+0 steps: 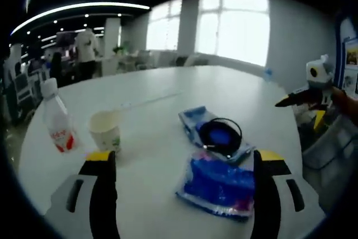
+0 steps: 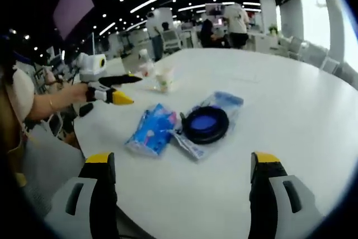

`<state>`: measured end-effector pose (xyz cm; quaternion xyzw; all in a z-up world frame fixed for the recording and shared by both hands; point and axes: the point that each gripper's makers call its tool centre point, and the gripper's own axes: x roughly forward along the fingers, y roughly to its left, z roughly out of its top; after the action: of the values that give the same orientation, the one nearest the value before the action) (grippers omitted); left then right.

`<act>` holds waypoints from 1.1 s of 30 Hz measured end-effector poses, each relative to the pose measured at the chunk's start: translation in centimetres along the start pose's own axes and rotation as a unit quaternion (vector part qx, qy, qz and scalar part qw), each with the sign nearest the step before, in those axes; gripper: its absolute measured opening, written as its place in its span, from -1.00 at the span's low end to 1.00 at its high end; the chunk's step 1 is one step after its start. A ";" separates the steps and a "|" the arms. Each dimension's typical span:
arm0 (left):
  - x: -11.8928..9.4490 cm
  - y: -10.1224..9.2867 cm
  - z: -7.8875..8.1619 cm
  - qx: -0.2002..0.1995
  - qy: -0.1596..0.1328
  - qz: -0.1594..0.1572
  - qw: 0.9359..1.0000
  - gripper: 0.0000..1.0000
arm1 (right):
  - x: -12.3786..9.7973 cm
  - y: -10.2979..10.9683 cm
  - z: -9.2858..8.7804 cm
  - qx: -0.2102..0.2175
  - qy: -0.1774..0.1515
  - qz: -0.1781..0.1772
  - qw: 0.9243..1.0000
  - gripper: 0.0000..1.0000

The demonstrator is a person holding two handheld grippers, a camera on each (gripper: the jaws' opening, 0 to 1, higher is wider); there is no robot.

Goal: Arrange the tabletop items into an orderly group along one side of the table until the central work area is clear of visible clutter.

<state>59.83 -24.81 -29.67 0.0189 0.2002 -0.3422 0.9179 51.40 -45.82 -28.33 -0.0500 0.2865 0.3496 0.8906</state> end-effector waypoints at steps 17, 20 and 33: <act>1.5 -4.6 0.9 -0.003 0.000 -0.048 0.999 0.98 | 2.2 -3.5 1.0 -0.031 0.014 -0.008 0.999 0.99; 1.6 -5.5 0.5 -0.003 0.008 -0.056 0.998 0.98 | 2.7 -4.0 1.5 -0.040 0.015 -0.007 0.999 0.99; 3.0 -8.6 -0.7 0.006 0.037 -0.079 0.996 0.95 | 4.7 -6.1 3.3 -0.056 0.011 0.002 0.998 0.99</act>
<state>56.18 -33.16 -30.63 0.0209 0.2326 -0.4138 0.8799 59.75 -46.68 -28.80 -0.1034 0.2762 0.3664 0.8825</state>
